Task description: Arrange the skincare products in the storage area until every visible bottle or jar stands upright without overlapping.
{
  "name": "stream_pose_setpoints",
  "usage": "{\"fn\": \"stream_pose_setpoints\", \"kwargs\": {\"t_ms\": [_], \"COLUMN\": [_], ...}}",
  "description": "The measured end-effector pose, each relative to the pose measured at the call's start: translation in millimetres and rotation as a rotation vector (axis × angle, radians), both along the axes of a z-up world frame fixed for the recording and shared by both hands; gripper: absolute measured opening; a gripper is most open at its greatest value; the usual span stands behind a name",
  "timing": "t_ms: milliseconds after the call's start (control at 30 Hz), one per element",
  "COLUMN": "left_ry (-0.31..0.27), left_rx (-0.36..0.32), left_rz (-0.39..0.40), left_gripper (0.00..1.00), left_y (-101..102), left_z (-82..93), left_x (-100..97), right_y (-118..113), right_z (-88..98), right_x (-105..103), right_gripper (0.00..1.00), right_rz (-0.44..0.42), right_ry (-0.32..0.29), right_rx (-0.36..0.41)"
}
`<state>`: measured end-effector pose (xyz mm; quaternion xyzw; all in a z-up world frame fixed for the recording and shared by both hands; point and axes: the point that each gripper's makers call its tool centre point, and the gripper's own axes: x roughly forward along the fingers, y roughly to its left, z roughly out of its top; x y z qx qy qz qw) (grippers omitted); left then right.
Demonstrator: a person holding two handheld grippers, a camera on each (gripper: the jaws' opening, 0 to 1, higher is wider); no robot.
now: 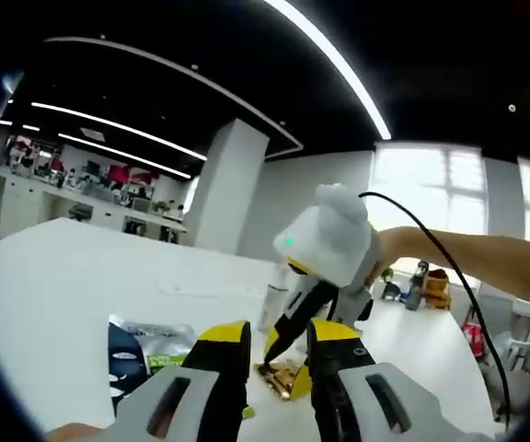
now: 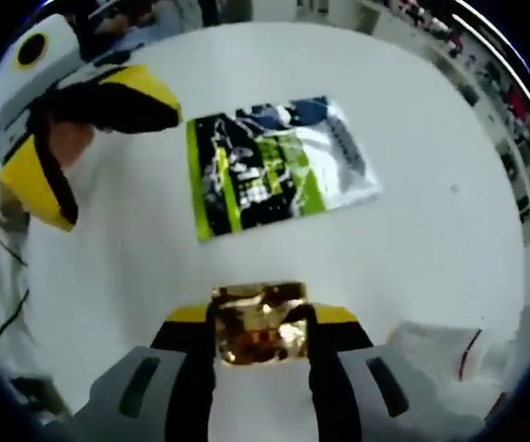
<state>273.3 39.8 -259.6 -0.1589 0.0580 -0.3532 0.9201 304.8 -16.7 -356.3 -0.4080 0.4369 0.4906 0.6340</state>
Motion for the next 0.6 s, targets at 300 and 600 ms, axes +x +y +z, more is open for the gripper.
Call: {"fn": "stream_pose_setpoints", "kwargs": {"t_ms": [300,600], "left_ry": [0.013,0.000], "left_rx": [-0.018,-0.008], "left_rz": [0.011,0.000], "left_gripper": [0.25,0.25], "left_y": [2.6,-1.1], "left_z": [0.2,2.9], "left_x": [1.9,0.7], "right_y": [6.9,8.5], "right_z": [1.5,1.5], "right_x": [2.3,0.4], "right_gripper": [0.38,0.35], "right_rz": [0.035,0.067], "right_ry": [-0.026,-0.025], "right_rx": [-0.028,-0.027]}}
